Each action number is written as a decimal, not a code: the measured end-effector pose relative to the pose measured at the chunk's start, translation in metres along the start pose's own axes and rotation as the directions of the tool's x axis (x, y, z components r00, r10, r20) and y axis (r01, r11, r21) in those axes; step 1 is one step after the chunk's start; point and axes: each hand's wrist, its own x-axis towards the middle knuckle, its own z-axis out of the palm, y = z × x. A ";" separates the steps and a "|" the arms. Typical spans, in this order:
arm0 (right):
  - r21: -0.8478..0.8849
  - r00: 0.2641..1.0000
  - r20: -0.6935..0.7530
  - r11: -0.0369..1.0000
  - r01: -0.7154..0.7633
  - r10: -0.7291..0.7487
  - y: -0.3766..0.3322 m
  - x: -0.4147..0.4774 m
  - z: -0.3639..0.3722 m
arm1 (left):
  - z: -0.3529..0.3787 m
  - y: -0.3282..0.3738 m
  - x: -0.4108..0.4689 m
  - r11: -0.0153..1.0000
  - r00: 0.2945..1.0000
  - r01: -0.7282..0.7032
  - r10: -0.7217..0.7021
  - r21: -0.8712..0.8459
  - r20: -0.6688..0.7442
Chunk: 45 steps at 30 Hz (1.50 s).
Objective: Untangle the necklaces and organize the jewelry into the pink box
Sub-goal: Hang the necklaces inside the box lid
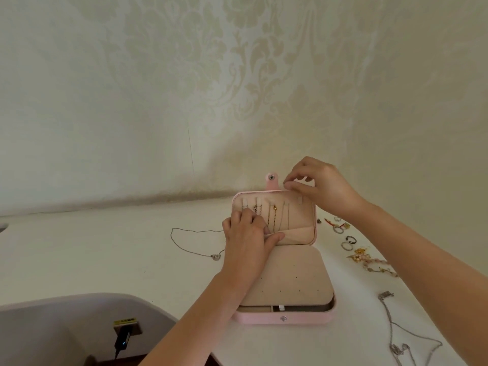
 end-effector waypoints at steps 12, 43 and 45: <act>0.388 0.900 0.319 0.826 -0.409 0.296 0.008 -0.021 0.005 | -0.016 0.004 0.022 0.993 0.982 0.088 -0.099 -0.073 -0.162; 0.100 0.758 0.489 0.836 -0.540 0.431 -0.002 -0.119 -0.053 | -0.063 0.030 0.037 0.943 0.977 0.161 -0.111 -0.290 0.183; 0.109 0.750 0.504 0.830 -0.547 0.428 -0.009 -0.118 -0.044 | -0.073 0.021 0.037 0.937 0.966 0.194 -0.131 -0.290 0.221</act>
